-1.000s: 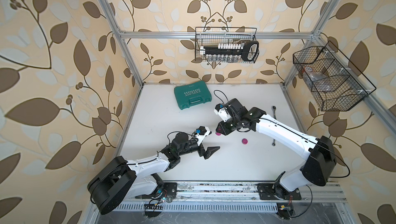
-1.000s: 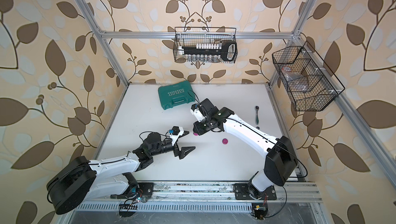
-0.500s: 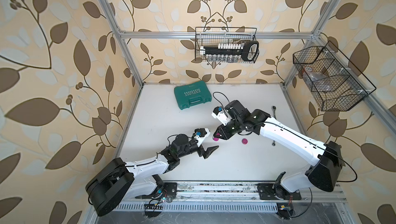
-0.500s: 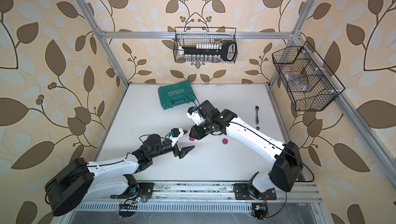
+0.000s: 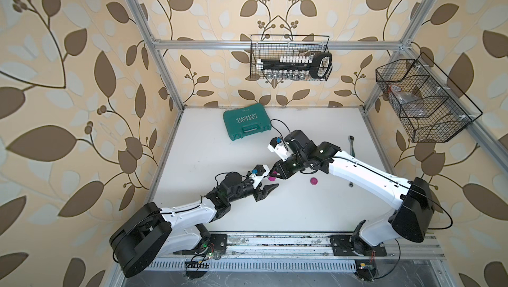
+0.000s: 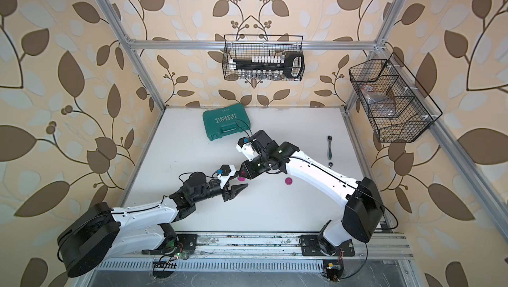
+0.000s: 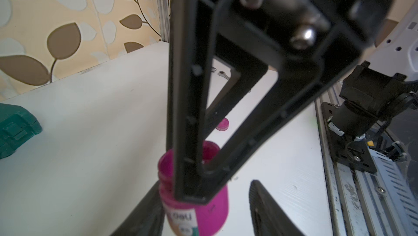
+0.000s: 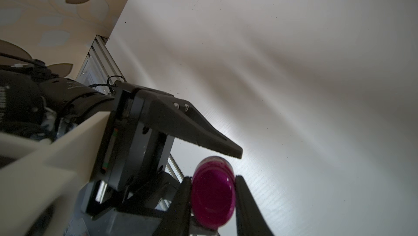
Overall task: Close the paint jar lid
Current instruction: Pick up the paint jar from the center of the board.
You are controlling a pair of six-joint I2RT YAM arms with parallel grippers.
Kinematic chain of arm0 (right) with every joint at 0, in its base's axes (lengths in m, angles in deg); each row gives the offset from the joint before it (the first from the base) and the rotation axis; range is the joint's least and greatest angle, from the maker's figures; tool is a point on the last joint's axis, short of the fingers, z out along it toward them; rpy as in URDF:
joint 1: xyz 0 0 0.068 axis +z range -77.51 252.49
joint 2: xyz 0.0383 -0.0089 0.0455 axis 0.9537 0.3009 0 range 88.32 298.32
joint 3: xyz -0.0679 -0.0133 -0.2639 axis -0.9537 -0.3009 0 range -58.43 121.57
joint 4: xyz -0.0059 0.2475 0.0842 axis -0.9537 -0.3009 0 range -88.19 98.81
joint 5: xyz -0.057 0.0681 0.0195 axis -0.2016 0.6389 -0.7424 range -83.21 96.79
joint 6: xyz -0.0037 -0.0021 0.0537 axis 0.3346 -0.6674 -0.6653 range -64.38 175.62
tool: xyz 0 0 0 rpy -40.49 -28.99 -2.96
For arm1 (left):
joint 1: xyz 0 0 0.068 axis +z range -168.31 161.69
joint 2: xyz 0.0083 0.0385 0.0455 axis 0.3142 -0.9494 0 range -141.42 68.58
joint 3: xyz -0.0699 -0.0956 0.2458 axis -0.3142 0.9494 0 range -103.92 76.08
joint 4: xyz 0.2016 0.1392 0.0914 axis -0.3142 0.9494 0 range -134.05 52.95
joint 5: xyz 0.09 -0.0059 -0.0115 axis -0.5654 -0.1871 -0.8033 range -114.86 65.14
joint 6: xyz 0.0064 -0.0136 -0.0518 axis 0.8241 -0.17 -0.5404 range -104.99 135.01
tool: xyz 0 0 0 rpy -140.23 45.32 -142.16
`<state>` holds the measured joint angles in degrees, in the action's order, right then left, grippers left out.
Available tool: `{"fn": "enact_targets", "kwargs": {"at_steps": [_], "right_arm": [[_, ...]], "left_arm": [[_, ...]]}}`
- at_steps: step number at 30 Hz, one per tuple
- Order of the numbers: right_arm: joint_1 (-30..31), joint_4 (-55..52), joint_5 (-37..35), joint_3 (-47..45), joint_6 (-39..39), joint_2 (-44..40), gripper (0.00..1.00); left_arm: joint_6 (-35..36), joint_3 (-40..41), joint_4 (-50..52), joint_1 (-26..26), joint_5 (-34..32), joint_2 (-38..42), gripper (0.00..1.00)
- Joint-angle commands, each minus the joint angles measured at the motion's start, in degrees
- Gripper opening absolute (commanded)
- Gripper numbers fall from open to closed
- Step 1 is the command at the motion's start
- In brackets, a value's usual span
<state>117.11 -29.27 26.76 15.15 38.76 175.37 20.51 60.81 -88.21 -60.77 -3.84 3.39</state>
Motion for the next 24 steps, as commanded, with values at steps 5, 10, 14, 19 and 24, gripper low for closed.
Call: {"fn": "enact_targets", "kwargs": {"at_steps": [5, 10, 14, 19, 24], "right_arm": [[0.32, 2.09, 1.05, -1.05, -0.98, 1.0, 0.27], [0.36, 2.13, 1.03, -1.04, -1.07, 1.06, 0.26], [0.42, 2.27, 1.37, -0.99, -1.39, 1.28, 0.25], [0.72, 2.59, 1.3, -1.26, -1.64, 1.28, 0.25], [1.07, 3.47, 1.48, -1.84, -2.27, 1.2, 0.25]], "left_arm": [[-0.14, -0.82, -0.69, -0.61, 1.36, 1.2, 0.47], [-0.13, -0.73, -0.23, -0.65, 1.06, 1.97, 0.41], [0.2, -0.71, 0.0, -0.61, 0.78, 2.26, 0.38], [-0.29, -0.63, -0.49, -0.61, 0.39, 2.43, 0.39], [-0.57, -0.62, -0.84, -0.62, -0.25, 2.35, 0.44]]}}
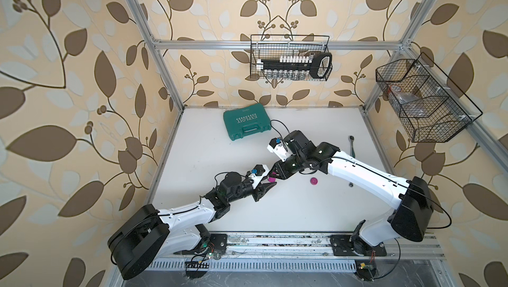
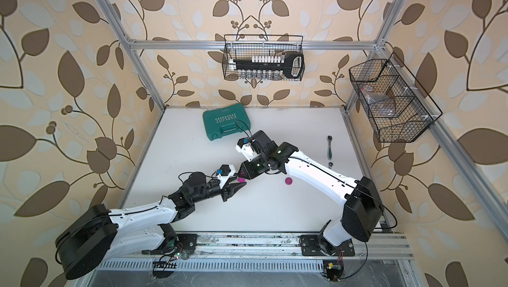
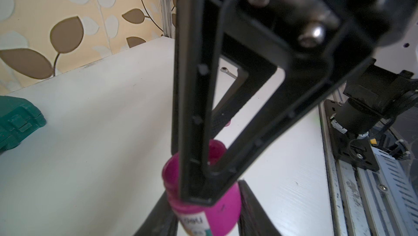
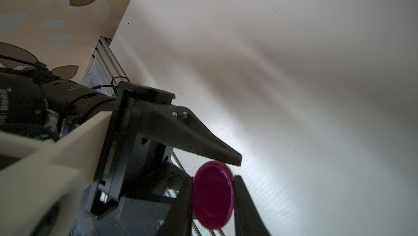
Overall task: Close the paint jar lid
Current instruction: Pick up the paint jar from the center of the board.
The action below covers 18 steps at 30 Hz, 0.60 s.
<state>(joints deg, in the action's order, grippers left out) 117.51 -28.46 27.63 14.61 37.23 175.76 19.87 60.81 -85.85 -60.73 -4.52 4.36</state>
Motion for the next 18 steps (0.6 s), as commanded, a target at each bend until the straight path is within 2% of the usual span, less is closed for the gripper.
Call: {"fn": "enact_targets", "kwargs": {"at_steps": [1, 5, 14, 18], "right_arm": [[0.66, 2.86, 0.58, -1.46, -0.85, 0.8, 0.25], [0.95, 3.81, 0.68, -2.12, -1.37, 0.74, 0.25], [0.92, 4.85, 0.17, -2.91, -1.81, -0.23, 0.24], [0.91, 4.91, -0.53, -2.9, -1.89, -0.99, 0.23]], "left_arm": [[-0.03, -0.64, -3.2, -0.65, 0.33, 1.38, 0.46], [-0.12, -0.61, -3.2, -0.65, -0.44, 1.3, 0.46], [0.11, -0.98, -2.42, -0.65, -0.64, 0.77, 0.29], [-0.17, -0.99, -1.98, -0.66, -0.85, 1.01, 0.34]]}}
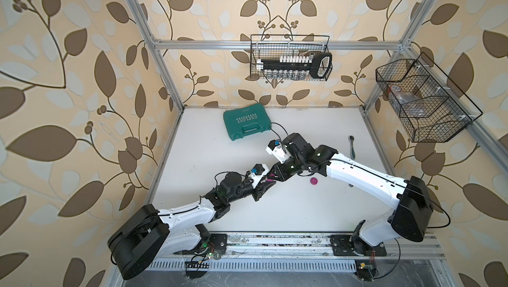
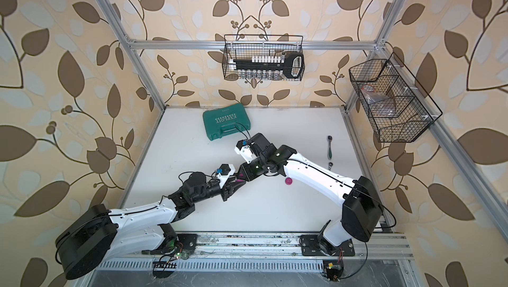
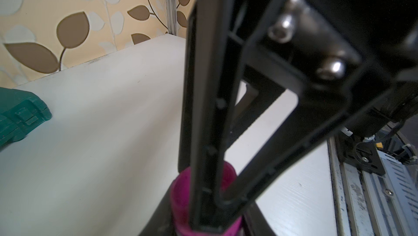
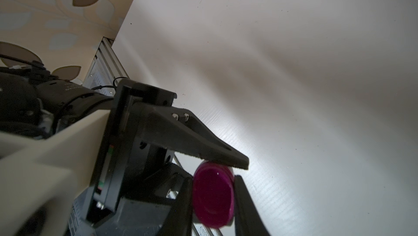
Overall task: Close the paint jar lid
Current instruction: Pick up the paint jar from the center of the board.
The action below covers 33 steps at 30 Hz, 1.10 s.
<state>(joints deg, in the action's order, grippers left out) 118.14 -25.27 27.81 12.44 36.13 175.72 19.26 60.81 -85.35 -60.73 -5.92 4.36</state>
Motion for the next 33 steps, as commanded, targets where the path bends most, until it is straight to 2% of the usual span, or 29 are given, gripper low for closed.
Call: {"fn": "enact_targets", "kwargs": {"at_steps": [1, 5, 10, 21, 27, 29, 33], "right_arm": [[0.28, 1.83, -0.88, -0.79, -0.82, -1.14, 0.23], [-0.02, 1.9, -1.34, -0.71, -0.95, -1.78, 0.23], [-0.18, 1.96, -1.32, -0.72, -1.16, -2.32, 0.23], [-0.12, 2.74, 0.07, -1.81, -1.43, -1.8, 0.23], [-0.15, 3.14, 0.78, -2.19, -1.7, -1.87, 0.24], [-0.17, 3.15, 0.78, -2.33, -1.68, -2.14, 0.3], [-1.44, 2.06, 0.16, -2.54, -1.52, -3.86, 0.54]], "left_arm": [[0.33, -0.95, -2.32, -0.72, 0.4, 1.03, 0.37], [0.03, -1.07, -1.97, -0.65, 0.18, 0.86, 0.49], [0.08, -1.11, -1.77, -0.65, 0.05, 0.68, 0.51], [0.58, -0.76, -2.73, -0.66, -0.67, 0.86, 0.26], [0.63, -0.8, -3.26, -0.67, -0.76, 0.78, 0.21], [0.58, -0.8, -3.26, -0.7, -0.61, 0.69, 0.21], [0.76, -0.73, -2.85, -0.65, -0.29, 0.85, 0.2]]}}
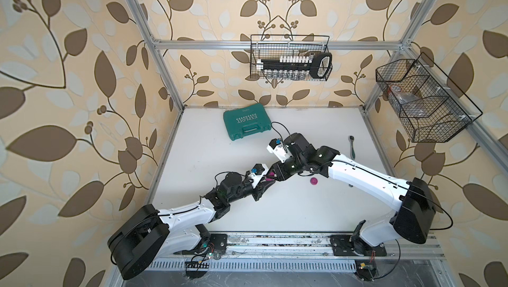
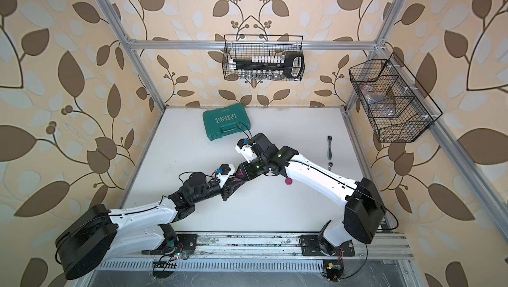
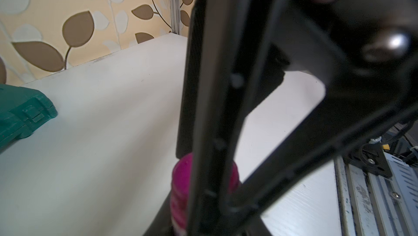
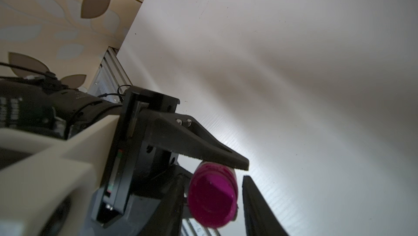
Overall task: Close the paint jar lid
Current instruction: Pick up the paint jar from the center of the board, then pick up the lid from the center of the board.
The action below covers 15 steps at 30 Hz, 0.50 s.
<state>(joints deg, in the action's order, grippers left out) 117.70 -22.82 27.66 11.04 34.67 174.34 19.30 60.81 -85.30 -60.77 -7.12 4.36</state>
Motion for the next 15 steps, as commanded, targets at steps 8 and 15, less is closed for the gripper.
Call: {"fn": "enact_targets", "kwargs": {"at_steps": [8, 15], "right_arm": [[-11.76, -7.99, -2.49, -4.08, 2.06, -13.11, 0.71], [-17.46, -18.02, -18.37, -9.85, 7.6, -15.53, 0.72]], "left_arm": [[1.19, 0.32, -1.55, -0.63, 1.05, 4.05, 0.2], [0.19, 0.72, -0.63, -0.61, 3.24, 6.67, 0.19]]}}
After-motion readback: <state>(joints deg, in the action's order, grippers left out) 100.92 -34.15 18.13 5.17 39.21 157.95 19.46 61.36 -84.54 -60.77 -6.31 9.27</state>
